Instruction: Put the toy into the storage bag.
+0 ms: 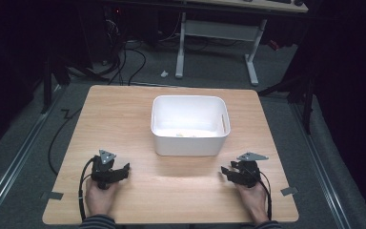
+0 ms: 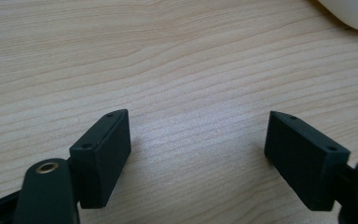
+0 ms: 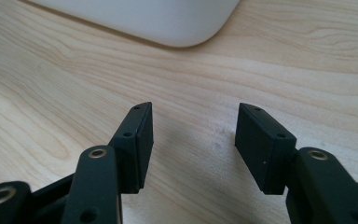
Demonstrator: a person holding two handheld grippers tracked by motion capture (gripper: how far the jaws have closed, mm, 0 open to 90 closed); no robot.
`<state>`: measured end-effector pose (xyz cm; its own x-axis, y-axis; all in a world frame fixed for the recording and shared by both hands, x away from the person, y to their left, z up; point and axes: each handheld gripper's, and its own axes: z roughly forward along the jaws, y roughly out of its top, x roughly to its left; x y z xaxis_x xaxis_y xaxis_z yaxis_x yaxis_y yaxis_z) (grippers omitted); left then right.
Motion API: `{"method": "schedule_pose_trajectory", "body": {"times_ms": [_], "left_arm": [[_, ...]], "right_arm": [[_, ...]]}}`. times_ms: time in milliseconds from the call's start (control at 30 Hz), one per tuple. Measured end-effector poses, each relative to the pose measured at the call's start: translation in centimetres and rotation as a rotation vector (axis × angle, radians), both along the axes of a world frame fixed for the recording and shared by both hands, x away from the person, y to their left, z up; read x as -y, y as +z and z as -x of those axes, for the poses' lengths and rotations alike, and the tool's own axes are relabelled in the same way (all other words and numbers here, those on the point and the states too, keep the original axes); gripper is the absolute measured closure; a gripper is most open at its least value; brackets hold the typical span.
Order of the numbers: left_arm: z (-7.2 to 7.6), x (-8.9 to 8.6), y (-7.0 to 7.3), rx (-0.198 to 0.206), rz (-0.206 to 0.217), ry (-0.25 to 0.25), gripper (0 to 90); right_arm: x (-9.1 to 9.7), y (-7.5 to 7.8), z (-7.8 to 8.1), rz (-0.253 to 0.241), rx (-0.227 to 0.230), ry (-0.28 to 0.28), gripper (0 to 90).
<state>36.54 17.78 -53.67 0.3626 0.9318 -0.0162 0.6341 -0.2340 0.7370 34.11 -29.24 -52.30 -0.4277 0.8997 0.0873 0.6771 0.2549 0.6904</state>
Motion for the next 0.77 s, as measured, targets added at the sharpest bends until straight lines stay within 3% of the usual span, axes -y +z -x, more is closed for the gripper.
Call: {"method": "schedule_pose_trajectory", "body": {"times_ms": [200,333,767], "left_arm": [[0.00,0.00,0.00,0.000,0.000,0.000,22.9],[0.00,0.00,0.00,0.000,0.000,0.000,22.9],[0.01,0.02,-0.01,0.001,-0.001,0.001,22.9]], "right_arm": [[-0.15,-0.41,0.13,0.015,0.047,-0.005,45.8],[-0.69,-0.75,0.32,0.075,0.095,0.010,42.7],[-0.68,-0.78,0.19,0.076,0.090,0.015,36.6]]}}
